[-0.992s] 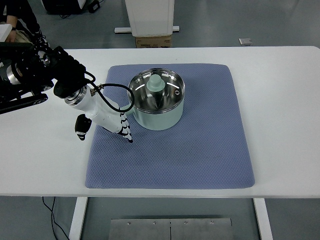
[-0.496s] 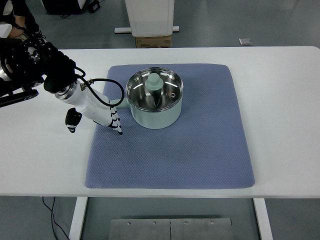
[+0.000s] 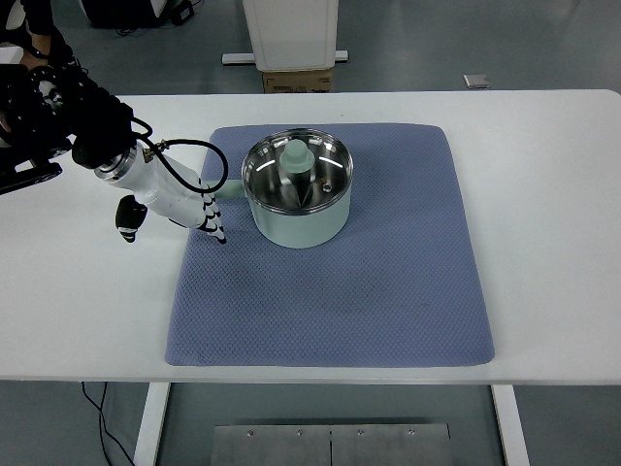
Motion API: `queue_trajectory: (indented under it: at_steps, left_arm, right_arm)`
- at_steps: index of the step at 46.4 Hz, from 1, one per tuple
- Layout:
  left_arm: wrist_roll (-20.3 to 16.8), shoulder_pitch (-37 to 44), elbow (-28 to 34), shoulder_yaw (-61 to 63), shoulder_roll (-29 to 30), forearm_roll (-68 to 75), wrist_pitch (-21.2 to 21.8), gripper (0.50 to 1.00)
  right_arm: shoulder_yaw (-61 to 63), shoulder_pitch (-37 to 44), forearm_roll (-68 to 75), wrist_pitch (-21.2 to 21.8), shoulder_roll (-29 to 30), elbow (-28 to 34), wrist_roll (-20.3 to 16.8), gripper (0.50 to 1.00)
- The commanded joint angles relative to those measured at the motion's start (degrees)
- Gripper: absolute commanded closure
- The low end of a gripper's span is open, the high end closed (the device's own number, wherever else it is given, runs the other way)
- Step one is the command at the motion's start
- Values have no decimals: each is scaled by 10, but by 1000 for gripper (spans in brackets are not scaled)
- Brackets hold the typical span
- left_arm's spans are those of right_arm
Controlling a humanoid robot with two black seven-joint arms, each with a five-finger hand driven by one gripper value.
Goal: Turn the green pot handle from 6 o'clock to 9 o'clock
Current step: 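Continue rotating the pan until the handle points toward the left arm, then lift the left hand up and away from the pan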
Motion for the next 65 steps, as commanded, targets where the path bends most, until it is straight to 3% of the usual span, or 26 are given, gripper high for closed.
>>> queue_trajectory:
  at_steps: [1,30,46,65]
  left_arm:
    - [0,0,3,3,-1,1,4,500]
    - [0,-2,17,18,-1,2,27,500]
    - [0,1,-23,18,-7,-38,26,500]
    - [0,10,-67,12,-21,-186,26,500]
  right_arm:
    - [0,0,0,0,0,0,0,500]
    - [0,0,0,0,0,0,0,500]
    - [0,0,0,0,0,0,0,500]
    - [0,0,0,0,0,0,0,500]
